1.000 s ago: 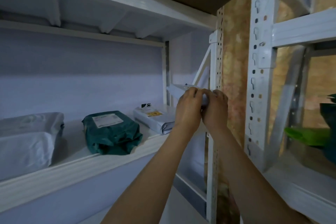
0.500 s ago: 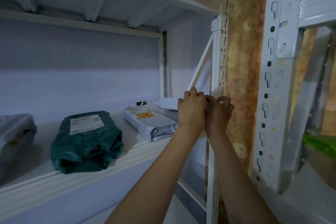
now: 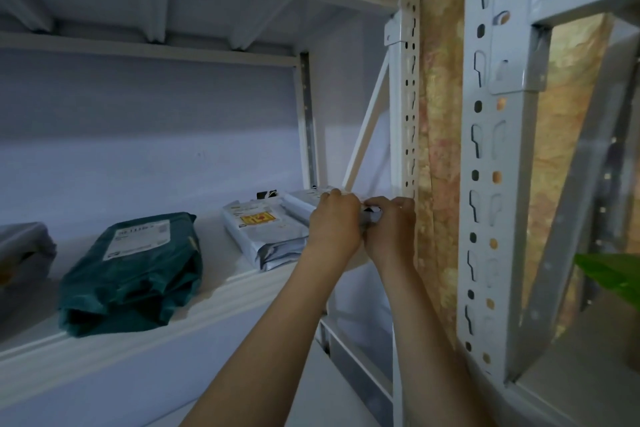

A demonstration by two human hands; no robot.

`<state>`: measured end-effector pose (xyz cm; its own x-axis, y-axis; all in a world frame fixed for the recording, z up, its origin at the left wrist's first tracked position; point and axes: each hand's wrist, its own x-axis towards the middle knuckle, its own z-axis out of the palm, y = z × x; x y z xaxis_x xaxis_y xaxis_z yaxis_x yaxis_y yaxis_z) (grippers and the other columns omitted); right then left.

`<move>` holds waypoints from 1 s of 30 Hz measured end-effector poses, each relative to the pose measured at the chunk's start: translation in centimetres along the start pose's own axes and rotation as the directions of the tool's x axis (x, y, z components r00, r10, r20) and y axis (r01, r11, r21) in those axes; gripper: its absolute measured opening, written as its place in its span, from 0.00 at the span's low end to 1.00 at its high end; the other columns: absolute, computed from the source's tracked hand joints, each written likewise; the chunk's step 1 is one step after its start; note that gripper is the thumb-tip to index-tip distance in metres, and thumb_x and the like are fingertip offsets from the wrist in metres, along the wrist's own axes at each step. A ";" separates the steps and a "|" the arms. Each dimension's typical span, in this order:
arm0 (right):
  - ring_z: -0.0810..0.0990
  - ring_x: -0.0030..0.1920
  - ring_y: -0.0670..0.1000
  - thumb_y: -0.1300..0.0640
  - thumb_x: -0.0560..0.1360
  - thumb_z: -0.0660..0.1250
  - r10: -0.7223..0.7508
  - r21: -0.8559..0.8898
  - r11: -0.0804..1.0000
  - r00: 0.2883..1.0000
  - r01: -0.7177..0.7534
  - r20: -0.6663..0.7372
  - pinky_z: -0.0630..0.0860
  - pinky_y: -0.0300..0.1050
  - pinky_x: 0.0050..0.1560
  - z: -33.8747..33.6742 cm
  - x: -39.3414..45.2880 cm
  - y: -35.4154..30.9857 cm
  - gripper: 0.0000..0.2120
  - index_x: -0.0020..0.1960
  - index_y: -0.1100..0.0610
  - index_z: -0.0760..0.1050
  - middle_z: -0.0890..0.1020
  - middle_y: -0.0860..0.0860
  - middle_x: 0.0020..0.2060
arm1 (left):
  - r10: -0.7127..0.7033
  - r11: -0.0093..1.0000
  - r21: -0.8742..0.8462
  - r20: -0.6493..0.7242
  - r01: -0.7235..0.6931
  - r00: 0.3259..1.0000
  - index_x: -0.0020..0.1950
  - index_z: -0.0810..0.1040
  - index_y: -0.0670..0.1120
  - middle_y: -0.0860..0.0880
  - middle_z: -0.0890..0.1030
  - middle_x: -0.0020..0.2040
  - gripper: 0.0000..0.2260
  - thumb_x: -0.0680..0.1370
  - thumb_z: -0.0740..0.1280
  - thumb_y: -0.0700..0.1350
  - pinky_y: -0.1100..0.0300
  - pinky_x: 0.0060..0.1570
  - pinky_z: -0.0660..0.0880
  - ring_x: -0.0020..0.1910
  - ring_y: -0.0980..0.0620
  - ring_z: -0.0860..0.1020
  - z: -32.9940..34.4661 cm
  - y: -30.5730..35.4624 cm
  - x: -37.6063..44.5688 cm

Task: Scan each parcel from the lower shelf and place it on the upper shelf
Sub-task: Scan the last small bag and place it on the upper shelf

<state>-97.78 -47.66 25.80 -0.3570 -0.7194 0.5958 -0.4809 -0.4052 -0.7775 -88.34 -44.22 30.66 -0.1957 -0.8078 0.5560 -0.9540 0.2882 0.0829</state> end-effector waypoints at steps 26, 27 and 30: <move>0.78 0.36 0.51 0.56 0.71 0.70 0.427 0.724 0.567 0.892 -0.393 0.150 0.73 0.44 0.33 1.2 0.1 -1.5 0.11 0.47 0.57 0.69 0.76 0.54 0.40 | -0.033 0.998 -0.054 0.006 0.033 0.999 0.59 0.76 0.38 0.38 0.74 0.62 0.11 0.78 0.62 0.36 0.54 0.60 0.70 0.62 0.42 0.73 0.1 -0.2 0.1; 0.78 0.36 0.51 0.56 0.72 0.69 0.429 0.726 0.564 0.891 -0.393 0.150 0.73 0.42 0.31 1.3 0.1 -1.5 0.10 0.47 0.57 0.69 0.76 0.54 0.40 | -0.028 0.998 -0.053 0.013 0.028 1.000 0.60 0.76 0.38 0.38 0.74 0.62 0.11 0.78 0.62 0.36 0.54 0.61 0.70 0.62 0.41 0.72 0.1 -0.2 0.2; 0.78 0.37 0.50 0.57 0.74 0.69 0.435 0.709 0.587 0.891 -0.392 0.132 0.73 0.39 0.28 1.4 0.1 -1.5 0.09 0.48 0.58 0.69 0.76 0.53 0.41 | -0.020 0.999 -0.046 0.050 0.022 0.999 0.61 0.76 0.38 0.38 0.74 0.62 0.12 0.77 0.63 0.37 0.54 0.61 0.70 0.62 0.42 0.72 -0.1 -0.4 0.3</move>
<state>-96.03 -47.93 26.76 -0.4212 -0.8916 0.1659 0.4252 -0.3558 -0.8322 -88.01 -44.51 30.87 -0.1874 -0.8379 0.5126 -0.9466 0.2934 0.1336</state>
